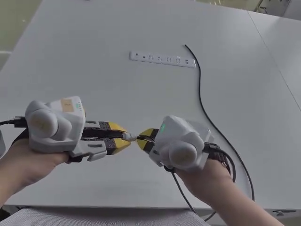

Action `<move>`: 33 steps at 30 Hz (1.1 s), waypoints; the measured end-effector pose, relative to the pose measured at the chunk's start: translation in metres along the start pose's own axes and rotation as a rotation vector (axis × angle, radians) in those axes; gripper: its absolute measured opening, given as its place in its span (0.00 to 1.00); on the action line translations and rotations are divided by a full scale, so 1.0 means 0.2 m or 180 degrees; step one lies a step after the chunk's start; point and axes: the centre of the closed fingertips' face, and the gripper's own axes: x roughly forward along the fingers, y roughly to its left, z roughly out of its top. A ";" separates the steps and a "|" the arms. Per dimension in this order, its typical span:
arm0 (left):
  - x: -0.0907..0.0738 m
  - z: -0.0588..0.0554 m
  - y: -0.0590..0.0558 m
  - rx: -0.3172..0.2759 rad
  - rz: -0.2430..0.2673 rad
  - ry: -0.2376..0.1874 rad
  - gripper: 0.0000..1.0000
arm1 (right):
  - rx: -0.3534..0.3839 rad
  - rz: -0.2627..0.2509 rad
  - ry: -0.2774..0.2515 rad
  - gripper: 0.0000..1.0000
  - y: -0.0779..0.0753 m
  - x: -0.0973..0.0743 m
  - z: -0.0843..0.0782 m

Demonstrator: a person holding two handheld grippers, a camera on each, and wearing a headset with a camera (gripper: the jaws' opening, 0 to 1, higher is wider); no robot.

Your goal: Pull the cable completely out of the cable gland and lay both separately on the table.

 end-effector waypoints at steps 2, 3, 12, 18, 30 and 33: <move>0.00 0.01 0.00 -0.0009 0.0003 -0.0025 0.15 | 0.0062 -0.0013 0.0018 0.00 -0.01 0.00 -0.01; 0.00 0.01 0.00 -0.0013 0.0003 -0.0027 0.15 | 0.0107 -0.0008 0.0027 0.00 -0.01 0.00 -0.02; 0.01 0.01 0.00 0.0004 -0.0010 -0.0016 0.15 | 0.0524 0.0002 0.0105 0.00 -0.02 0.00 -0.09; 0.00 0.01 0.00 0.0023 -0.0008 -0.0004 0.15 | 0.0966 0.0039 0.0160 0.00 -0.03 0.01 -0.14; 0.00 0.01 0.00 0.0019 0.0005 -0.0007 0.15 | 0.1314 0.0081 0.0299 0.00 -0.02 0.02 -0.21; 0.00 0.01 -0.01 0.0012 0.0012 -0.0011 0.15 | 0.1469 0.0079 0.0321 0.00 -0.02 0.03 -0.23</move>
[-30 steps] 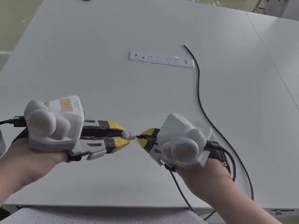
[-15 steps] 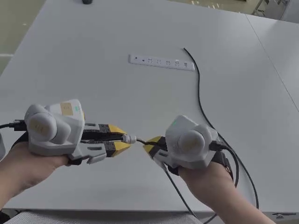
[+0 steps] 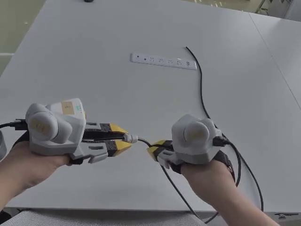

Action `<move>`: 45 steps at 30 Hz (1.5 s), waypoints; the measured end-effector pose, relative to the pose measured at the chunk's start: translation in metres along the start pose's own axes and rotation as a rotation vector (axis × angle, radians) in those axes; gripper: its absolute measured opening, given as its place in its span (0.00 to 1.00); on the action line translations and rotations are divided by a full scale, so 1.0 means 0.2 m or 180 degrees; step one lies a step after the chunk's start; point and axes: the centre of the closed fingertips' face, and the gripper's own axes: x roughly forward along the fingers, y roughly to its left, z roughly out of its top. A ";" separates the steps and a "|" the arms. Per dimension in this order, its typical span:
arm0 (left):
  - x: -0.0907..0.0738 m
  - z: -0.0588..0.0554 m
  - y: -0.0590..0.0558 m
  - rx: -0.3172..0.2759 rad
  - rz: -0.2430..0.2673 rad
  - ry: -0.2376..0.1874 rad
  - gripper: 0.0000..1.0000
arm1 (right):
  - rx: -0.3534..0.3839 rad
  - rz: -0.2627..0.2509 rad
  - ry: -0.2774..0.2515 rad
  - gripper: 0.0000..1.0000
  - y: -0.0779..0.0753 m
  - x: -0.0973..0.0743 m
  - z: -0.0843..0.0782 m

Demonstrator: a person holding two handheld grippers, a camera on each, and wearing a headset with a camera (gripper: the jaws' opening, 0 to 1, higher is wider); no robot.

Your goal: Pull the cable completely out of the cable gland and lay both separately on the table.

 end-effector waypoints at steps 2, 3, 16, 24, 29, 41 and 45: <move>0.00 0.00 0.00 -0.0006 0.0005 -0.0009 0.15 | 0.0047 -0.0021 0.0014 0.00 -0.01 0.00 -0.01; 0.00 0.00 0.00 -0.0006 0.0006 -0.0011 0.15 | 0.0084 -0.0025 0.0032 0.00 -0.02 0.00 -0.02; -0.01 0.01 -0.01 0.0005 0.0017 -0.0010 0.15 | 0.0175 -0.0056 0.0053 0.00 -0.04 0.00 -0.06; -0.01 0.01 0.00 0.0013 0.0052 -0.0013 0.15 | 0.0007 -0.0021 -0.0062 0.02 -0.04 -0.02 -0.04; -0.01 0.01 0.00 0.0016 0.0056 -0.0006 0.15 | -0.0108 -0.0022 -0.0193 0.12 -0.02 -0.05 0.01; 0.00 0.00 -0.01 0.0008 0.0036 0.0014 0.15 | -0.1416 0.0065 -0.0296 0.15 0.14 -0.10 0.20; 0.00 0.00 -0.01 0.0001 0.0033 0.0013 0.15 | -0.1736 0.0129 -0.0310 0.13 0.18 -0.09 0.23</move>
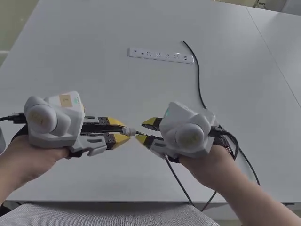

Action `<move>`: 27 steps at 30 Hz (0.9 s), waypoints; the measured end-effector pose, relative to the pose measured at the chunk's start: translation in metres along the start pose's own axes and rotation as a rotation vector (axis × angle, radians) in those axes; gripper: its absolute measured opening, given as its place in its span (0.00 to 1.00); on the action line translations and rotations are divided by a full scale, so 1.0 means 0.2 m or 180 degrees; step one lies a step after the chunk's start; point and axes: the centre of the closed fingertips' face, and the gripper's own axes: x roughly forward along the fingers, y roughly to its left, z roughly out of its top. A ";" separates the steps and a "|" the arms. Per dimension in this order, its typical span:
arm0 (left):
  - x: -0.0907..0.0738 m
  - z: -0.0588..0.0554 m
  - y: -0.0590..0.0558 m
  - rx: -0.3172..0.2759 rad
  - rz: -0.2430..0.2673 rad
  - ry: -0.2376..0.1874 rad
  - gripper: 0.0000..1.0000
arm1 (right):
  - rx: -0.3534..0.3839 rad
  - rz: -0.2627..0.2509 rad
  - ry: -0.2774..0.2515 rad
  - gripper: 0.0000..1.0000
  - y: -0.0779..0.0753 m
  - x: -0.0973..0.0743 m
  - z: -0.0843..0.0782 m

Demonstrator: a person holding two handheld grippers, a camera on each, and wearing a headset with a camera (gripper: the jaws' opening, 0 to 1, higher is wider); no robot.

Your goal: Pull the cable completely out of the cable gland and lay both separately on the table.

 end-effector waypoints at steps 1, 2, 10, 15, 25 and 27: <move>0.00 0.00 0.00 0.0000 0.0000 0.0002 0.15 | -0.0073 0.0023 -0.0020 0.12 0.01 0.00 0.01; 0.00 0.00 0.00 -0.0003 -0.0002 0.0002 0.15 | -0.0134 0.0056 -0.0027 0.11 0.02 0.01 0.02; -0.01 0.00 0.01 -0.0014 -0.0008 -0.0005 0.15 | -0.0549 0.0110 0.0040 0.03 0.04 0.04 0.01; -0.01 0.00 0.02 -0.0034 -0.0017 -0.0013 0.15 | -0.0595 0.0077 0.0035 0.00 0.02 0.04 0.01; 0.00 0.01 0.02 -0.0013 -0.0034 -0.0008 0.15 | -0.0291 0.0071 -0.0034 0.00 0.01 0.04 0.01; 0.00 0.01 0.02 -0.0008 -0.0037 -0.0005 0.15 | -0.0257 0.0071 -0.0035 0.00 0.00 0.04 0.01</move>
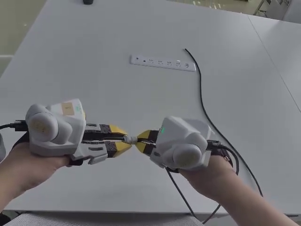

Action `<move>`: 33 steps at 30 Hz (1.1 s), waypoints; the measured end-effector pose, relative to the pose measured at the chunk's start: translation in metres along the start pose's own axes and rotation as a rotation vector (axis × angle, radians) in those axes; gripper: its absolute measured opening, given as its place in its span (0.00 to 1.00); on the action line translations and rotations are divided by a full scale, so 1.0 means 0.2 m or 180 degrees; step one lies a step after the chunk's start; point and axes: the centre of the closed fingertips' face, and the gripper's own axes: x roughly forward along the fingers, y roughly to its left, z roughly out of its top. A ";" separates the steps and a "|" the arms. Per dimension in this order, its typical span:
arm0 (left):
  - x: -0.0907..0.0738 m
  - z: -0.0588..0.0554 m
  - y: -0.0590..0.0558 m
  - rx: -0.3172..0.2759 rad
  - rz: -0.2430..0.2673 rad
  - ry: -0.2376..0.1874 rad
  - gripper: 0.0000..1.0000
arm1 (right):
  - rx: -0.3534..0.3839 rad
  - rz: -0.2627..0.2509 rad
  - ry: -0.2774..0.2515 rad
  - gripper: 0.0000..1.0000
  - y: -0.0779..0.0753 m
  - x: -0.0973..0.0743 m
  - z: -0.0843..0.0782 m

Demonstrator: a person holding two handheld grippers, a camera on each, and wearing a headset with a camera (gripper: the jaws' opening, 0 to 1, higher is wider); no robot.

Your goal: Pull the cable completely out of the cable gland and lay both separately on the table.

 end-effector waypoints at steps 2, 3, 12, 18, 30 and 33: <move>0.00 0.00 0.00 0.0005 -0.0003 0.0002 0.15 | 0.0049 0.0005 -0.0003 0.00 0.00 0.00 0.00; 0.00 0.00 0.00 0.0005 -0.0001 0.0001 0.15 | 0.0089 -0.0003 0.0031 0.00 0.00 0.00 -0.01; -0.01 0.00 0.01 0.0010 0.0004 -0.0003 0.15 | 0.0527 -0.0029 0.0097 0.00 -0.02 0.00 -0.09; -0.01 0.00 0.00 0.0004 0.0006 -0.0011 0.15 | 0.0857 -0.0045 0.0158 0.00 -0.02 0.00 -0.14; -0.01 0.00 0.00 0.0007 0.0010 -0.0026 0.15 | 0.1355 -0.0053 0.0230 0.00 -0.01 -0.01 -0.24; -0.02 0.00 0.00 0.0005 0.0013 -0.0028 0.15 | 0.1467 -0.0048 0.0241 0.00 -0.01 -0.01 -0.27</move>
